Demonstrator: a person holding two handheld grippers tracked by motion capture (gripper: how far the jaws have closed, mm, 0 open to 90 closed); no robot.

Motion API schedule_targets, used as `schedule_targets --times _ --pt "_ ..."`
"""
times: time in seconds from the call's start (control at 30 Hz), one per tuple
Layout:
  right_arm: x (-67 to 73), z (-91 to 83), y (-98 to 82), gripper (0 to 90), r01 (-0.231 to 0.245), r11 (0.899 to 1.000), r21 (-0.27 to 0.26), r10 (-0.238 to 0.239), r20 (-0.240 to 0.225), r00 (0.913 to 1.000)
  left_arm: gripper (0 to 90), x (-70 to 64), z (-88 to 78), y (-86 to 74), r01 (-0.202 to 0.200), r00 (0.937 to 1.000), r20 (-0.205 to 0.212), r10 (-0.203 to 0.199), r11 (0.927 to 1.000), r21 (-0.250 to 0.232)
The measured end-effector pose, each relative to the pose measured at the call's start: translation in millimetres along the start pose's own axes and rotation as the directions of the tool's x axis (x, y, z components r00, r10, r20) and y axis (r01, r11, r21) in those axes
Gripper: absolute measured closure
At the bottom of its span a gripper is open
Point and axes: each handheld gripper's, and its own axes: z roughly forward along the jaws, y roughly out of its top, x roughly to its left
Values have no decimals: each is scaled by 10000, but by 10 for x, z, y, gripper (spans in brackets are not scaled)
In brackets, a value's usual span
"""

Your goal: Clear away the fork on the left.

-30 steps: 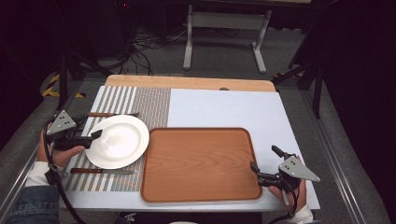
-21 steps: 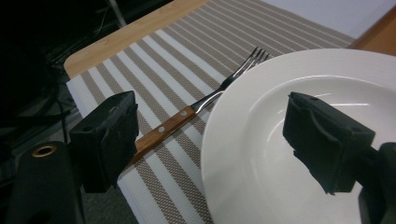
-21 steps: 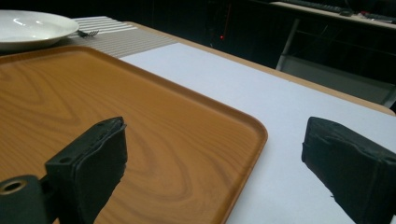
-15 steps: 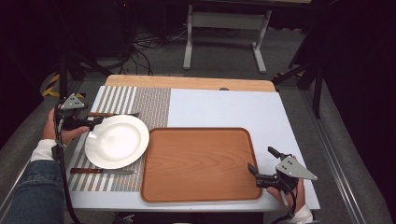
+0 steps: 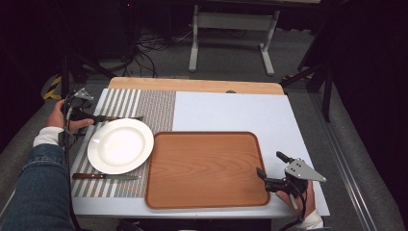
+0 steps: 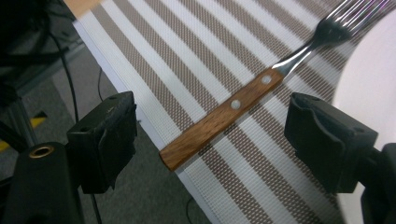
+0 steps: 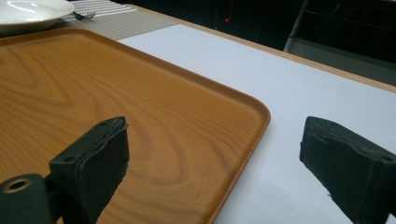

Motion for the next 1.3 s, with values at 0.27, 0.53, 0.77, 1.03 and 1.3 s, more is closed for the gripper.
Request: schedule_targets --times 0.27,0.53,0.77,1.03,1.3 --pt "2 -11 -23 90 104 9996 264 -104 2 9999 194 5 178 50 -435 9990 155 424 9955 843" --pt "2 -18 -38 93 -40 9984 563 41 -19 10000 208 -43 305 138 -952 9952 357 908 9834 1545" --pt "-11 -11 -53 92 -135 9974 707 147 -164 9998 269 -59 341 238 -1239 9899 917 1080 9739 1900" --pt "-13 22 -69 93 -212 9932 1149 256 -372 9990 591 -79 326 296 -1527 9754 1904 1111 9635 2199" --pt "4 42 -81 93 -239 9885 1493 326 -565 9979 762 -132 319 318 -1788 9681 2152 1285 9559 2332"
